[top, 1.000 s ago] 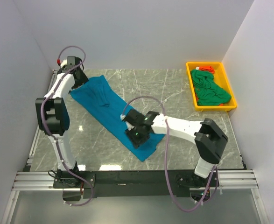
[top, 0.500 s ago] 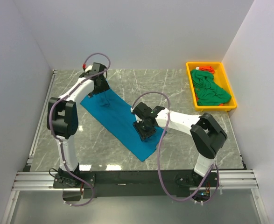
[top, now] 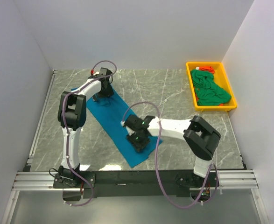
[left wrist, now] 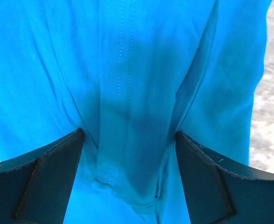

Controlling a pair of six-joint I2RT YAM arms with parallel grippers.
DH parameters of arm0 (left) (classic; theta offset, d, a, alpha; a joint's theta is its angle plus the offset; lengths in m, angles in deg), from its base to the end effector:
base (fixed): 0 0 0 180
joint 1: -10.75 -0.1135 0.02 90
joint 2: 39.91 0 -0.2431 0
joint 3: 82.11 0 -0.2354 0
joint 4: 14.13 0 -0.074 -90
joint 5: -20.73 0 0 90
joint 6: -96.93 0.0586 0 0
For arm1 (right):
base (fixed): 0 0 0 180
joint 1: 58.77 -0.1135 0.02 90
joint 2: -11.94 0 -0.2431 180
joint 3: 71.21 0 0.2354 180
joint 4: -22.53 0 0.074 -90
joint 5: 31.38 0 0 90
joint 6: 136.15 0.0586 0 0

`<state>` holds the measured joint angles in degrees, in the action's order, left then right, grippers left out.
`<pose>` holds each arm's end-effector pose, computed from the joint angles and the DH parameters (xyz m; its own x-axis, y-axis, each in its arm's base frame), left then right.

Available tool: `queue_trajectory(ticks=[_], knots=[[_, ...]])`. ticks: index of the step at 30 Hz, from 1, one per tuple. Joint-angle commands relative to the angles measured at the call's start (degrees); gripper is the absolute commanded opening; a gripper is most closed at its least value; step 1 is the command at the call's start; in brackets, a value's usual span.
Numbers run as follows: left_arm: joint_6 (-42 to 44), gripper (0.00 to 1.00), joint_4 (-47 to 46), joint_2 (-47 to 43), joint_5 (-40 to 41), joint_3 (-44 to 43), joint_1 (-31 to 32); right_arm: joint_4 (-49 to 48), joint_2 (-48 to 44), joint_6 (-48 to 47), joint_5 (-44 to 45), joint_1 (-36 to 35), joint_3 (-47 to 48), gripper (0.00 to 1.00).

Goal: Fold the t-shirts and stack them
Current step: Fold the tshirt

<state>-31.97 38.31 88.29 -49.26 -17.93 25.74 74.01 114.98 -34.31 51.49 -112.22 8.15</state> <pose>0.4449 -0.0984 0.1373 -0.7446 -0.4115 -0.5256 -0.4693 0.8827 -0.0262 0.1873 0.2648 0.1280 -0.7309 -0.6440 -0.2261 -0.6806 0.7127 0.1700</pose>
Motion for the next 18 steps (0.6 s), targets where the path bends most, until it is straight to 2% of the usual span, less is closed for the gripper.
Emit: queue_trajectory(ticks=[1, 4, 8, 14, 18], knots=[[3.2, 0.86, -1.27, 3.54, -2.43, -1.86, 1.88, 2.84, 3.38, 2.13, -8.85, -8.06, -0.89, 0.49], [6.37, 0.88, -3.21, 4.86, -4.97, -3.44, 3.73, 2.49, 5.93, 3.54, -12.46, -12.63, 3.23, 0.49], [10.32, 0.89, -4.97, 6.7, -7.96, -5.9, 5.84, 5.64, 10.76, 3.46, -10.53, -15.89, 11.15, 0.49], [15.77, 0.95, -7.26, 8.81, -9.55, -9.06, 8.22, 7.23, 16.22, 3.99, -11.5, -16.07, 21.61, 0.48], [17.18, 0.99, -7.35, 9.61, -9.03, -13.28, 8.22, 8.55, 14.39, 3.72, -9.04, -15.98, 25.57, 0.48]])
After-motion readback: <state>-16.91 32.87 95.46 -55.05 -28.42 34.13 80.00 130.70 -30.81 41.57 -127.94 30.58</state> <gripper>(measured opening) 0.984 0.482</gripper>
